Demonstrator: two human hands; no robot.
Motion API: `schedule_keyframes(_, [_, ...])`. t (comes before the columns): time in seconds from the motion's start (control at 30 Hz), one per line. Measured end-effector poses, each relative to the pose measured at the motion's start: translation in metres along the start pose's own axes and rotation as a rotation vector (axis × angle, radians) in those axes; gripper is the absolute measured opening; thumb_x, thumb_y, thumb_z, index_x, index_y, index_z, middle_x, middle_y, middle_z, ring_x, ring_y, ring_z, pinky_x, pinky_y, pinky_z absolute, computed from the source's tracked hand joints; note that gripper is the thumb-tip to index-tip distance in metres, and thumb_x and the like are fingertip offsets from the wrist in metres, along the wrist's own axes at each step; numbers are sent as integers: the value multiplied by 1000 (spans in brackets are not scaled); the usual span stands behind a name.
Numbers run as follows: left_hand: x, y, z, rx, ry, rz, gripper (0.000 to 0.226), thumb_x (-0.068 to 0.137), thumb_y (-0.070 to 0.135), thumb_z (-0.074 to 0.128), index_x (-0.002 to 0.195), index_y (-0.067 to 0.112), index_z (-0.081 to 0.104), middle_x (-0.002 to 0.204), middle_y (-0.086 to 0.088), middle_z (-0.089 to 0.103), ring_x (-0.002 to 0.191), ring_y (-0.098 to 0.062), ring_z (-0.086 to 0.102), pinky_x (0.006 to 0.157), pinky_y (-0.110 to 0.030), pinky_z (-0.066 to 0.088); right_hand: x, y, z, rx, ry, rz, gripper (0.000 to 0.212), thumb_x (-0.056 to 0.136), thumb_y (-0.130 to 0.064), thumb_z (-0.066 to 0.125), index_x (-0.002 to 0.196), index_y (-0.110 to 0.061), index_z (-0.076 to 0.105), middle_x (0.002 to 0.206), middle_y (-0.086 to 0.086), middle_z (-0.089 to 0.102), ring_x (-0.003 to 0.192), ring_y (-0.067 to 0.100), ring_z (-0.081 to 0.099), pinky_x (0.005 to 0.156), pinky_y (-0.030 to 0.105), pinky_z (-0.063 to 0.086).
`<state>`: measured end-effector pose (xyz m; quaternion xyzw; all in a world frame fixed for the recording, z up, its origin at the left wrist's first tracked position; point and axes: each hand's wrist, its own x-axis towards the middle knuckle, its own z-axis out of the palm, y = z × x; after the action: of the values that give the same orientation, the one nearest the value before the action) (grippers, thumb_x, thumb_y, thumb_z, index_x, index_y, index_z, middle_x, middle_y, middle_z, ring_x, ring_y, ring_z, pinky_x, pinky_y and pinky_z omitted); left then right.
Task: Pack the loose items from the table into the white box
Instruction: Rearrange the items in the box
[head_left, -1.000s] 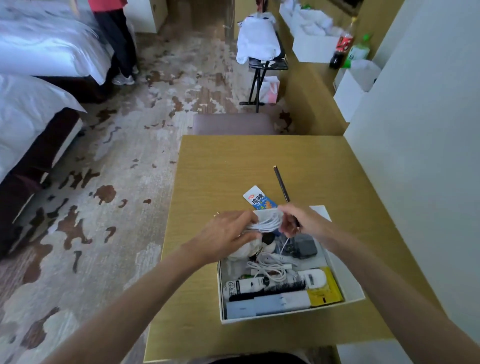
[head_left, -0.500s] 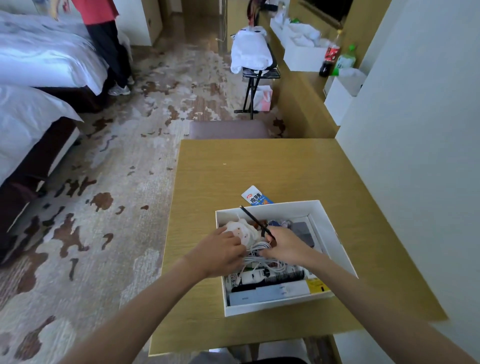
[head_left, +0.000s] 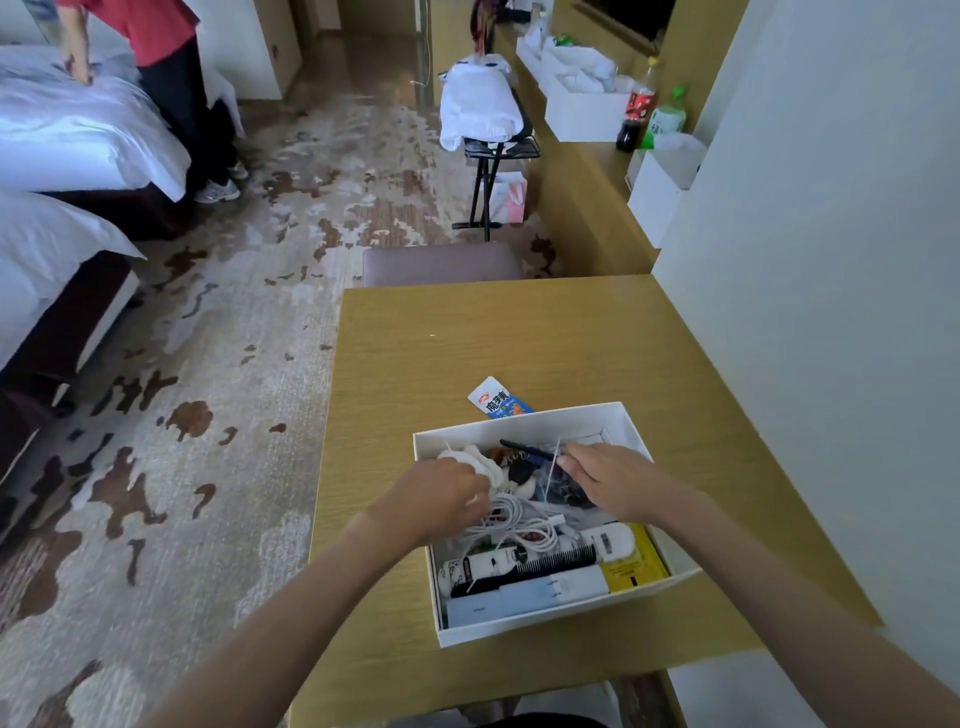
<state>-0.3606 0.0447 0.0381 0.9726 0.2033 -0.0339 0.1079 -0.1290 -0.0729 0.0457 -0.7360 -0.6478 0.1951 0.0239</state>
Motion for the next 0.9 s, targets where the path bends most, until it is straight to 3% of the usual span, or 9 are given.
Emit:
schedule_keyframes(0.07, [-1,-8,-9,-128,112,-30,26,95,36,43,100,22,64,99,2,67,93,-18,59,68,-28,39,-1,7,0,-85,-59,-31,22,104,-31,28,87,-22,40,76,-2,53,62,11,45,57,32,36])
schedule_keyframes(0.17, [3,-16,-22,-229,245,-98,21,95,33,46,102,23,64,97,6,67,88,-15,60,68,-32,50,6,13,5,-128,-95,-79,16,102,-23,33,97,-20,47,90,4,56,67,15,48,59,34,36])
schedule_keyframes(0.27, [9,-21,-26,-293,360,-148,17,94,28,50,101,23,64,94,8,67,86,-12,59,65,-33,53,17,13,16,-112,-126,-131,20,101,-22,40,111,-18,57,106,4,60,92,21,55,72,36,45])
schedule_keyframes(0.37, [13,-25,-22,-291,431,-158,14,92,23,53,100,21,65,99,6,67,94,-14,58,67,-31,50,24,9,29,-25,-104,-152,19,98,-17,46,109,-15,61,111,3,59,96,21,57,78,38,48])
schedule_keyframes(0.5, [12,-30,-16,-201,425,-139,20,89,19,54,107,18,61,110,4,64,104,-19,55,76,-33,49,19,13,25,221,184,-72,10,98,-14,50,100,-18,59,97,-3,56,83,13,53,74,29,43])
schedule_keyframes(0.57, [10,-32,-12,-170,376,-116,25,90,20,52,114,18,58,116,4,62,108,-18,55,80,-35,49,9,16,16,287,357,-59,11,96,-14,54,104,-15,62,97,-3,60,85,7,53,73,19,39])
schedule_keyframes(0.63, [9,-32,-6,-186,347,-99,28,91,19,50,118,16,58,119,2,62,111,-19,54,83,-37,50,-4,18,6,290,416,-114,15,95,-15,56,108,-15,63,98,-6,59,87,4,54,74,16,40])
schedule_keyframes(0.77, [10,-31,-1,-226,377,-117,29,91,11,49,119,12,60,123,-3,61,113,-23,54,88,-41,50,-29,11,3,175,192,-253,21,95,-21,55,114,-24,63,101,-16,55,85,-2,52,72,15,42])
schedule_keyframes(0.9, [11,-29,1,-229,397,-128,28,91,9,52,116,12,64,120,-3,64,112,-23,56,90,-42,50,-31,-9,30,39,17,-359,27,97,-29,47,118,-25,62,112,-10,59,93,4,54,76,20,42])
